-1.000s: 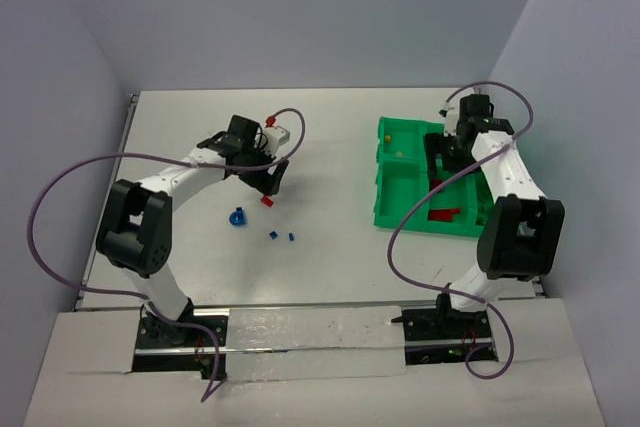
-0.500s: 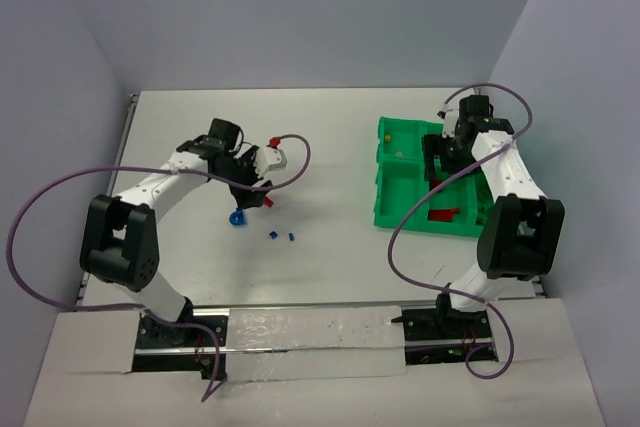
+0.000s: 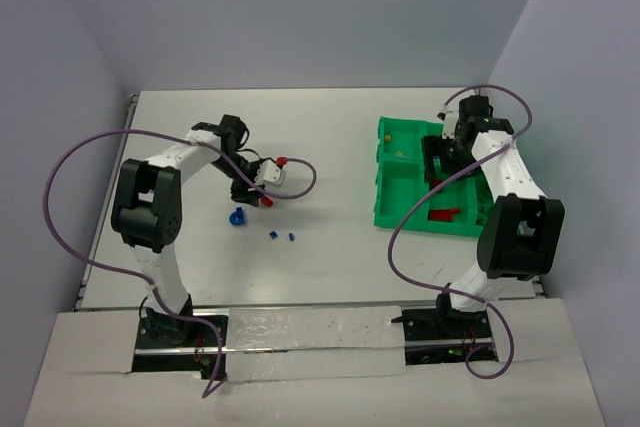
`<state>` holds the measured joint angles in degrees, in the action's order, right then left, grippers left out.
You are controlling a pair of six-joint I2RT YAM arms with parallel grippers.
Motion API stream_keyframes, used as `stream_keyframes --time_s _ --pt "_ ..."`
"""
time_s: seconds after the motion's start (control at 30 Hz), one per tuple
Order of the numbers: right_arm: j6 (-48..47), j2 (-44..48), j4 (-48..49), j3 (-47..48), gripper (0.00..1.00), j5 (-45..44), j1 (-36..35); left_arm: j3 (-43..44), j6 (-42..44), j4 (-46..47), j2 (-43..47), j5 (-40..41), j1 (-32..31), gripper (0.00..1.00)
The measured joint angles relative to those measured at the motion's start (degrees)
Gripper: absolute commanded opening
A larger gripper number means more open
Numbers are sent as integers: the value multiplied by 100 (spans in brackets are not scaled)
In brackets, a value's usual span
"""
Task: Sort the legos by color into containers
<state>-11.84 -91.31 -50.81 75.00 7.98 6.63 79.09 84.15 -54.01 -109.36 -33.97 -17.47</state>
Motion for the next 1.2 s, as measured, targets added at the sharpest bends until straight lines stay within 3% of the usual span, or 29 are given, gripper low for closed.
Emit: stream_keyframes --time_s 0.17,0.57,0.97,1.2 --pt "0 0 -6 0 96 -4 0 77 376 -52 -170 -29 0 49" --pt "26 -18 -173 30 98 174 0 44 546 191 -377 -30 -31 58" --pt "46 -79 -259 85 100 285 0 -223 746 415 -382 85 -161 47" --pt "115 -79 -282 87 100 789 -6 -288 799 416 -368 101 -258 32"
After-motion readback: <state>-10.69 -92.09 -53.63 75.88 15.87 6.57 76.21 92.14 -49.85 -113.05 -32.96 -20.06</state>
